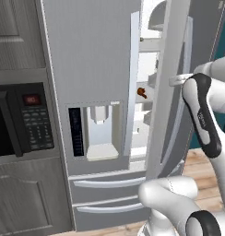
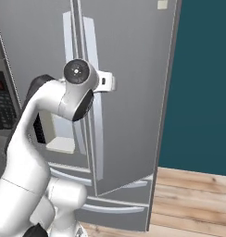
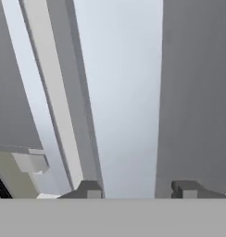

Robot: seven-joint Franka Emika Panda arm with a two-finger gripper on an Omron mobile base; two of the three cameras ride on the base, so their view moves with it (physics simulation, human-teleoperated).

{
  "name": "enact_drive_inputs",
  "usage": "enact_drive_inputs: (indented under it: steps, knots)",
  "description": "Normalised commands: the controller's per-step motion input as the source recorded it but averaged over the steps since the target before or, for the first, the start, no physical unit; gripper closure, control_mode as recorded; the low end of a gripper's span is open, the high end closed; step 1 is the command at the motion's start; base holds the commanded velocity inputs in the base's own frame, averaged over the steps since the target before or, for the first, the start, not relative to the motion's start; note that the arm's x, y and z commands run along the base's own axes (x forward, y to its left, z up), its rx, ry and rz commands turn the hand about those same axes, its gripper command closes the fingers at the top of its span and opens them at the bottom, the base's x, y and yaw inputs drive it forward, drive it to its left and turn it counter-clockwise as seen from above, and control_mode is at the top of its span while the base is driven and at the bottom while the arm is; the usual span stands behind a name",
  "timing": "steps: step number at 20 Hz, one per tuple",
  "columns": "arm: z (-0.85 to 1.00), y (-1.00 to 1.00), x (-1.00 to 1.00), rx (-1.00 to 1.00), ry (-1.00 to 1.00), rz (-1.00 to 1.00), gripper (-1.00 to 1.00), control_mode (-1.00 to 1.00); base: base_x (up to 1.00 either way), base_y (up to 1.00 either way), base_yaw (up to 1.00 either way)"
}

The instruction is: Gather the eggplant and broccoli from the fridge and place them on a tray on the dining counter. Then gather the chicken drumsticks from the fridge and place them on the other tray.

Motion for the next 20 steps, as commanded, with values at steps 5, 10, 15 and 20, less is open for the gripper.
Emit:
enact_drive_inputs:
  steps: [5, 10, 15, 20]
  knots:
    - [0.40, -0.47, -0.85, 0.00, 0.03, 0.00, -1.00, -1.00, 0.00, 0.00, 0.00]
    - [0.39, 0.11, -0.78, -0.02, 0.02, -0.02, -1.00, -1.00, 0.00, 0.00, 0.00]
    - [0.51, 0.99, -0.68, -0.13, 0.00, -0.06, -1.00, -1.00, 0.00, 0.00, 0.00]
    - [0.40, 1.00, -0.39, -0.14, 0.08, -0.03, -1.00, -1.00, 0.00, 0.00, 0.00]
